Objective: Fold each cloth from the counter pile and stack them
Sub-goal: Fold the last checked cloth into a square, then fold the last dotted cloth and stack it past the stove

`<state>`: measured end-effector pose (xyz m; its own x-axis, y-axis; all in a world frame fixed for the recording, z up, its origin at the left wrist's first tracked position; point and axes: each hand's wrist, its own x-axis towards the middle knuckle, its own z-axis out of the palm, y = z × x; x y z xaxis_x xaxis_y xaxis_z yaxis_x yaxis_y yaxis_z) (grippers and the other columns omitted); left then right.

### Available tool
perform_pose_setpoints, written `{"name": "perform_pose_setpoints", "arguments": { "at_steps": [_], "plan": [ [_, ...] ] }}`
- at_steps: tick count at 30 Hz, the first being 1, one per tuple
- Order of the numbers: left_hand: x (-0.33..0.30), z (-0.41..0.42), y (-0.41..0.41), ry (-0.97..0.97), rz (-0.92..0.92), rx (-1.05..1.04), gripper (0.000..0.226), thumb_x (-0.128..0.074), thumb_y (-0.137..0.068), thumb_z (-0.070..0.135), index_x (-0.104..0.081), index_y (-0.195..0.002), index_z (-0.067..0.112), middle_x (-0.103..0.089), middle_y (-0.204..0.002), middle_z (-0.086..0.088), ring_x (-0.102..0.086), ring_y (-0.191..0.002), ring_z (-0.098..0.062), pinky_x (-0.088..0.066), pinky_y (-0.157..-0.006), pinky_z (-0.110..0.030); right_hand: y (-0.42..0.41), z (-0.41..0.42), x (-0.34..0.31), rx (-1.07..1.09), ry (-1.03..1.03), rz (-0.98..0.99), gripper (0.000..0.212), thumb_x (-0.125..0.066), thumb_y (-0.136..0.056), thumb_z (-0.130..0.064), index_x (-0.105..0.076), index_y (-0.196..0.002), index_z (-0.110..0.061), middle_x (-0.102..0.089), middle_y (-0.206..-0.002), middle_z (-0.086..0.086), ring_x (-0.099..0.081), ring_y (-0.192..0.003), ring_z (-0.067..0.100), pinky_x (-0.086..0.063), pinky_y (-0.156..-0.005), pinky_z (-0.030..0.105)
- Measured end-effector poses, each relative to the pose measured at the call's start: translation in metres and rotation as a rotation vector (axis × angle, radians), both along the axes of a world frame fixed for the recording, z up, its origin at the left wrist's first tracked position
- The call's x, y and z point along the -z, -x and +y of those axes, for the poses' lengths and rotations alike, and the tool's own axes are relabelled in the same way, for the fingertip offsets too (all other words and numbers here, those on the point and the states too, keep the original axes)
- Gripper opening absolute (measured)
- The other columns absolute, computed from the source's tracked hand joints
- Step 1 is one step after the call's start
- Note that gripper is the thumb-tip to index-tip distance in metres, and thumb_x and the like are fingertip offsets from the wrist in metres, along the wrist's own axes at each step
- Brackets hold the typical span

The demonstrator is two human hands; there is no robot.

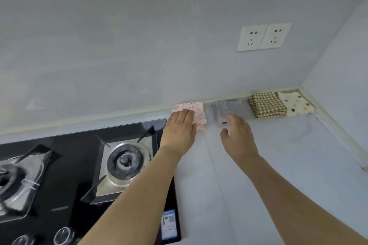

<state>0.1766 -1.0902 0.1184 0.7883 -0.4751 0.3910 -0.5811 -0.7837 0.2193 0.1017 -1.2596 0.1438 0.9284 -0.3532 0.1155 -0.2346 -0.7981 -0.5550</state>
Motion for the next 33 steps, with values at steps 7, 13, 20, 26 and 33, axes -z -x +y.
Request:
{"name": "perform_pose_setpoints", "arguments": {
  "at_steps": [7, 13, 20, 26, 33],
  "plan": [
    [-0.012, 0.157, 0.040, -0.049, 0.104, -0.146, 0.036, -0.045, -0.099, 0.027, -0.050, -0.132, 0.012, -0.054, -0.133, -0.004, -0.049, -0.122, -0.023, -0.037, -0.109, -0.036, 0.021, 0.150, -0.012, -0.167, -0.001, 0.040, 0.043, -0.051, -0.092, -0.016, -0.045, -0.134, -0.012, -0.048, -0.136, 0.008, -0.045, -0.121, 0.025, -0.038, -0.099, 0.033],
    [-0.027, 0.246, 0.075, -0.008, 0.095, -0.338, 0.037, -0.050, -0.098, 0.023, -0.053, -0.131, 0.006, -0.057, -0.132, -0.009, -0.052, -0.121, -0.027, -0.038, -0.109, -0.039, 0.021, 0.229, -0.027, -0.334, -0.013, 0.038, 0.044, -0.051, -0.094, -0.016, -0.043, -0.137, -0.012, -0.046, -0.138, 0.005, -0.044, -0.125, 0.022, -0.036, -0.103, 0.030],
    [-0.032, 0.380, 0.108, 0.007, 0.101, -0.453, 0.037, -0.049, -0.098, 0.025, -0.052, -0.131, 0.009, -0.056, -0.132, -0.007, -0.051, -0.121, -0.025, -0.040, -0.105, -0.037, 0.030, 0.369, -0.042, -0.468, -0.004, 0.041, 0.042, -0.054, -0.093, -0.021, -0.045, -0.134, -0.021, -0.046, -0.139, -0.002, -0.053, -0.118, 0.014, -0.045, -0.100, 0.031],
    [-0.031, 0.527, 0.133, 0.069, 0.154, -0.504, 0.035, -0.044, -0.100, 0.024, -0.050, -0.132, 0.013, -0.055, -0.131, -0.001, -0.049, -0.121, -0.020, -0.040, -0.102, -0.033, 0.050, 0.518, -0.034, -0.547, -0.066, 0.095, 0.042, -0.052, -0.094, -0.019, -0.044, -0.135, -0.019, -0.047, -0.137, 0.001, -0.054, -0.114, 0.016, -0.046, -0.096, 0.030],
    [-0.031, 0.652, 0.158, 0.068, 0.248, -0.593, 0.035, -0.042, -0.100, 0.022, -0.047, -0.134, 0.014, -0.049, -0.137, -0.001, -0.045, -0.122, -0.022, -0.037, -0.102, -0.031, 0.050, 0.629, -0.036, -0.657, -0.091, 0.122, 0.042, -0.055, -0.094, -0.020, -0.045, -0.134, -0.021, -0.048, -0.135, -0.003, -0.055, -0.112, 0.013, -0.048, -0.096, 0.030]
  ]
}}
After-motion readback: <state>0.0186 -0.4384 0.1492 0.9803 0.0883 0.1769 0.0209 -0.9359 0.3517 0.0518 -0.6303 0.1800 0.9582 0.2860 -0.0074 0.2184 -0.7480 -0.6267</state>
